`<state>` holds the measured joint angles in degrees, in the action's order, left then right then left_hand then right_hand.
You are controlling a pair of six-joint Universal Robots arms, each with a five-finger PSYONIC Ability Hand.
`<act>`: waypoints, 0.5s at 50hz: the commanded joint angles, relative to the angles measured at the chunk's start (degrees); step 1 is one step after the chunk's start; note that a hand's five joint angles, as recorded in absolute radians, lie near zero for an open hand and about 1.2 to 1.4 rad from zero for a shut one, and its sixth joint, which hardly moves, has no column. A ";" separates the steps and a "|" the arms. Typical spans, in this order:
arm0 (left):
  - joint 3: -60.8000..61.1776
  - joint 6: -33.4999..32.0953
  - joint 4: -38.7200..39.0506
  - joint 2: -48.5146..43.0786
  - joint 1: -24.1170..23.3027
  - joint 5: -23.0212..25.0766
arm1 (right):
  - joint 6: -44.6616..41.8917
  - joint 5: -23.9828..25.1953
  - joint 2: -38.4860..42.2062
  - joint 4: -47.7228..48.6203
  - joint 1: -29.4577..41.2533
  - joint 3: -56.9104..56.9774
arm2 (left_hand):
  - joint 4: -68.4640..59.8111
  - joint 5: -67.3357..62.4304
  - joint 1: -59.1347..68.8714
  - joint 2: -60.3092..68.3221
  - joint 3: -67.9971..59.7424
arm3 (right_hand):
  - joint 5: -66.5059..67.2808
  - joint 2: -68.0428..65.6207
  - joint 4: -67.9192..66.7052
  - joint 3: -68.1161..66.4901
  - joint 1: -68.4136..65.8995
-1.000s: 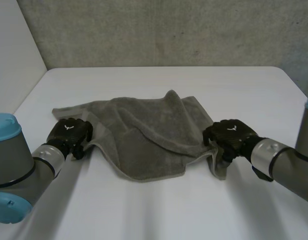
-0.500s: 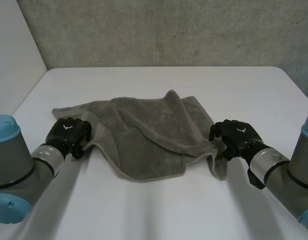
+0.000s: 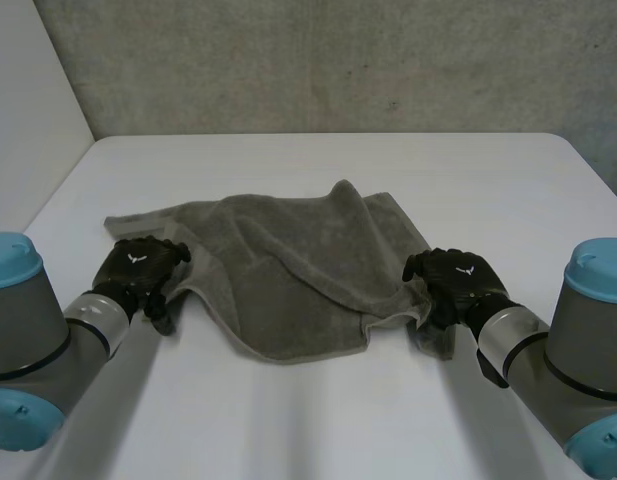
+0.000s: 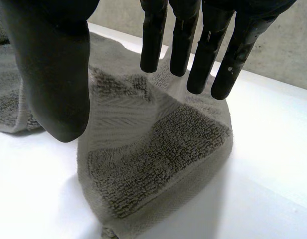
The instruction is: Fold the towel.
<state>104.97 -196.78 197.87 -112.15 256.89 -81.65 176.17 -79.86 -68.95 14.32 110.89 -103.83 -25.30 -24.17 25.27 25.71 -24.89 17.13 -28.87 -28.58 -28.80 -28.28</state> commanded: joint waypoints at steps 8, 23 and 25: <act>1.03 0.08 0.32 0.61 -0.07 0.00 | 2.42 0.23 1.44 1.58 3.28 0.38 | 5.50 14.37 -5.47 -5.91 5.09 | 6.81 -5.07 -5.36 -5.14 -5.66; 0.41 0.44 6.48 -1.94 -0.34 -0.35 | 0.84 -4.52 2.15 6.25 2.49 0.30 | -8.80 0.07 8.83 8.39 -9.21 | 30.23 -28.48 -28.77 -28.55 -29.07; 0.33 0.52 7.62 -2.29 -0.60 -0.26 | -1.43 -4.78 -0.30 6.86 2.49 -0.58 | -13.49 -4.62 13.51 13.08 -13.90 | 30.56 -28.82 -29.10 -28.88 -29.41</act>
<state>105.34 -196.39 203.16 -113.98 256.59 -81.95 177.41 -83.65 -65.98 20.00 113.52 -103.23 -38.28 -38.16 38.40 37.98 -38.12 46.18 -55.34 -55.98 -55.99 -56.62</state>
